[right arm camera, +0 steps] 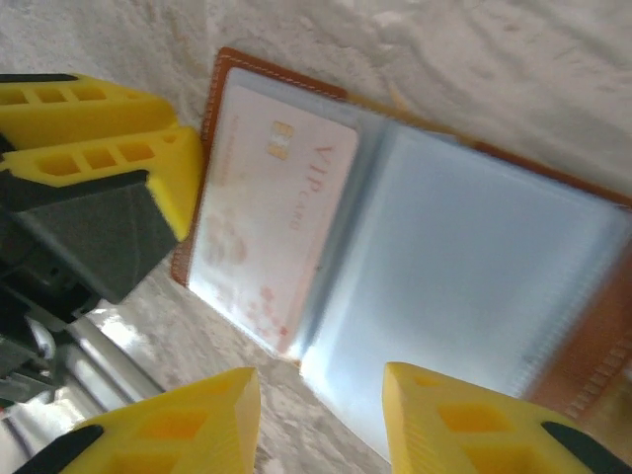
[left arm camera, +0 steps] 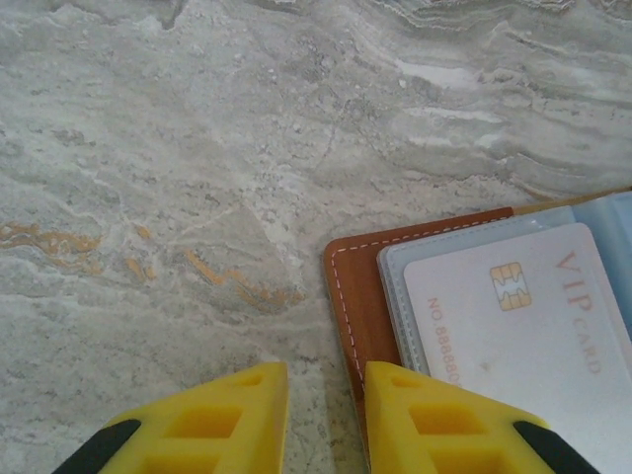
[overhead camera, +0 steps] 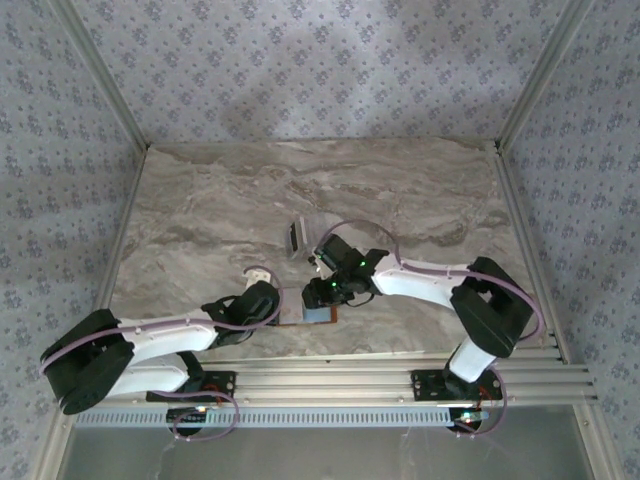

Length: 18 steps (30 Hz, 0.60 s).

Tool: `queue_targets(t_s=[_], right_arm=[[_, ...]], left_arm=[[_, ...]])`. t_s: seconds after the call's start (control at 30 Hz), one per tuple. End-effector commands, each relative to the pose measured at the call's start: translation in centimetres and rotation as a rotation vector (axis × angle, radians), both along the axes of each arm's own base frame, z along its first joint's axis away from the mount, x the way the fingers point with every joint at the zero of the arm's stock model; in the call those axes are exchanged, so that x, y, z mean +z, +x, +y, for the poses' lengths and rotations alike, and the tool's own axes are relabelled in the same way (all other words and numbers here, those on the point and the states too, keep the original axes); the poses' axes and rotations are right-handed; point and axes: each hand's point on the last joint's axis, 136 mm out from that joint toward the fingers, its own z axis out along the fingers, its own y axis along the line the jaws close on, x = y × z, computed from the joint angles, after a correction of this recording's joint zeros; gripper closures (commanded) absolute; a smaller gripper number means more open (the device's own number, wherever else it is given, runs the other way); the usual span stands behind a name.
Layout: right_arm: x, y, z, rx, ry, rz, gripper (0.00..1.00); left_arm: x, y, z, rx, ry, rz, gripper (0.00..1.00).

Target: Put the credit cards into the card holder

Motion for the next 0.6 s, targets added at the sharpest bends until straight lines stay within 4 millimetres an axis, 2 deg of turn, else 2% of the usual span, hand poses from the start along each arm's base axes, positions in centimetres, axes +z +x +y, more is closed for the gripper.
queue_targets(t_s=[0.0,0.2,0.37,0.57], right_arm=[[0.7,1.2,-2.0,0.0,-0.13,-0.108,0.62],[0.4,3.0,-2.2,-0.005,-0.288,-0.214,0.64],[-0.5,3.5,-1.5,0.01,-0.349,-0.246,0.58],[-2.3,3.7,-1.4,0.008,-0.395,-0.242,0.56]], left_arm=[[0.0,-0.3,-0.1,-0.005,-0.014,0.013,0.73],[-0.1,-0.3,-0.3,-0.008,-0.016,0.017,0.73],[-0.2,-0.3,-0.4,-0.01,-0.019,0.021,0.73],[-0.4,-0.4,-0.4,-0.014,-0.02,0.025,0.73]])
